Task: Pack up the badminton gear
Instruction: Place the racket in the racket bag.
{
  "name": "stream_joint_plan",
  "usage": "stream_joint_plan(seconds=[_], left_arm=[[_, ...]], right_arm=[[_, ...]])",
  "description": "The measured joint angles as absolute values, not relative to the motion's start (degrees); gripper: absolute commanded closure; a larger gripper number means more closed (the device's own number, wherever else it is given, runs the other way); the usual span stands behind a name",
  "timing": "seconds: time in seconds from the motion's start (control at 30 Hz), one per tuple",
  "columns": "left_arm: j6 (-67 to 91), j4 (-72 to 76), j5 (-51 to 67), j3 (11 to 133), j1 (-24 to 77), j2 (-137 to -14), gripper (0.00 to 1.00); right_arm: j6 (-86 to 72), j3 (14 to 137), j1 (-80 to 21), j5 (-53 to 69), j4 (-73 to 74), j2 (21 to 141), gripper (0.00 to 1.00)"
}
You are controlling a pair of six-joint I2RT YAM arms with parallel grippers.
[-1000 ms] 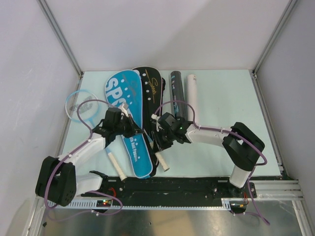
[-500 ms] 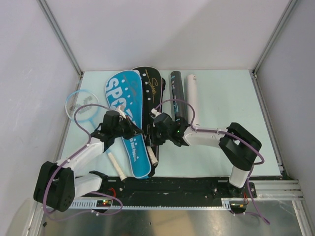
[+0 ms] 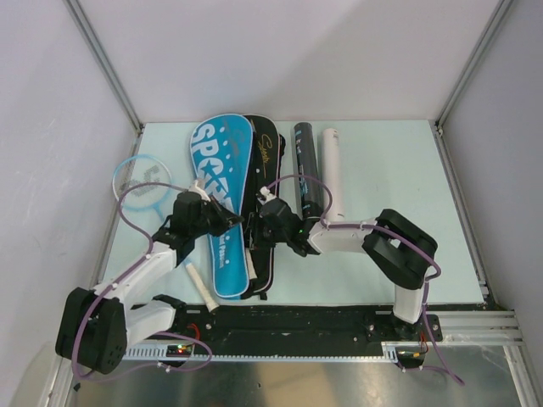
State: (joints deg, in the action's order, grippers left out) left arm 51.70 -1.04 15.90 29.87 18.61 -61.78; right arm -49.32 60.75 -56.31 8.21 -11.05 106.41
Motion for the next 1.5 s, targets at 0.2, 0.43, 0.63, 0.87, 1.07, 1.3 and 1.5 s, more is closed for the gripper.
stream_joint_plan(seconds=[0.2,0.43,0.63,0.87,1.07,1.3,1.5], left_arm=[[53.67,1.21,14.87,28.45,18.59,-60.62,1.0],[55.61,2.61,13.91,27.57,18.59,-59.66,1.0],[56.53,2.63,13.89,27.09,18.61,-58.96,1.0],[57.01,2.46,14.94,27.09,18.72,-59.51,1.0],[57.1,2.33,15.94,27.09,19.0,-59.51,1.0],[57.23,1.72,16.71,27.07,19.16,-59.48,1.0],[57.56,1.23,16.84,27.05,19.38,-59.48,1.0]], right_arm=[[-51.35,60.75,-56.34,7.64,-12.23,106.54,0.71],[-53.47,60.75,-56.51,5.02,-15.73,107.61,0.5],[-53.04,60.75,-55.64,4.1,-18.17,109.19,0.45],[-49.63,60.73,-55.42,5.54,-15.75,107.79,0.54],[-47.92,59.81,-55.0,7.42,-13.08,105.49,0.46],[-47.29,59.72,-54.92,10.87,-10.33,104.57,0.55],[-47.94,57.87,-55.94,13.37,-10.31,103.81,0.79]])
